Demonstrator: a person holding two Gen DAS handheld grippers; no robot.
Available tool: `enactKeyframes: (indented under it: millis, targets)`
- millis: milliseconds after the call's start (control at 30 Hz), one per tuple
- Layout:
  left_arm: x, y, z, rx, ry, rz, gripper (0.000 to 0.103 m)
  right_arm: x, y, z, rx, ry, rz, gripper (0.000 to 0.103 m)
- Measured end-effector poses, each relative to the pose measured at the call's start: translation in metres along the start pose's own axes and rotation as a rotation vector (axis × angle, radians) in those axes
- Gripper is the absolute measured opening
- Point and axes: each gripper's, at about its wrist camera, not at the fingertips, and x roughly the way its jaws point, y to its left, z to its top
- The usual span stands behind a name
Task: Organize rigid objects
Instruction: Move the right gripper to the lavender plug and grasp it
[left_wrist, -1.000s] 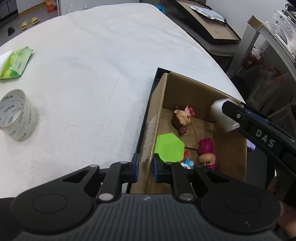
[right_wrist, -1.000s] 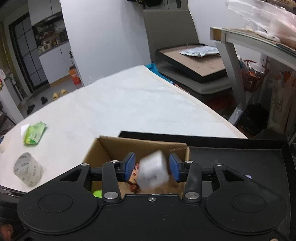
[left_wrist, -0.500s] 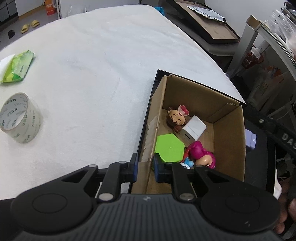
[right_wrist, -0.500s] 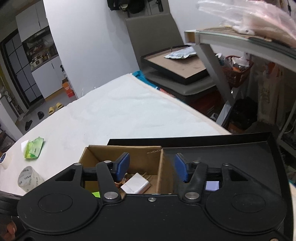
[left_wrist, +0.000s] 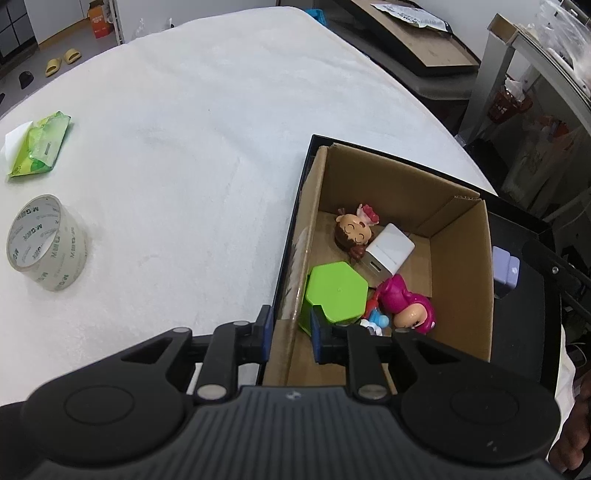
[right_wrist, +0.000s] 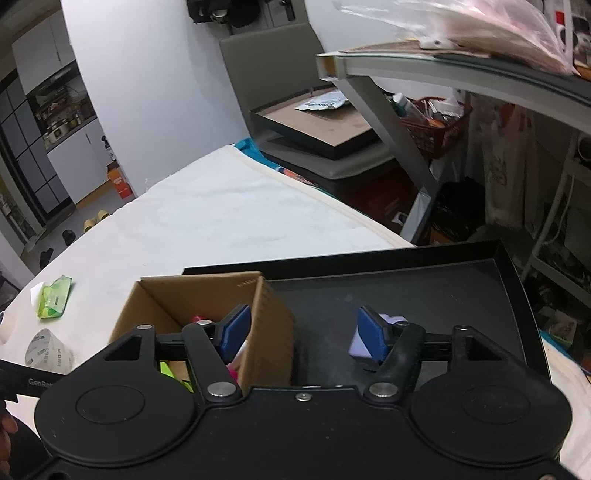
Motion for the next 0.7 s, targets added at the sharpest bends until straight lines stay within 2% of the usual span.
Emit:
enactKeyframes:
  millis: [133,200,333,700]
  targets:
    - [0.003,-0.003,0.002,-0.001,0.013,0.012,0.028,0.004,-0.009,-0.002,0.028,0.009,-0.013,0.069]
    - [0.004,-0.005,0.003,0.002,0.015,0.024,0.034,0.006,-0.012,-0.003,0.029,0.008,-0.015,0.078]
    - [0.007,-0.010,0.006,0.000,0.007,0.052,0.045,0.015,-0.019,-0.007,0.028,0.023,-0.029,0.079]
    - [0.019,-0.023,0.023,0.012,-0.001,0.091,0.048,0.049,-0.036,-0.012,0.038,0.082,-0.107,0.079]
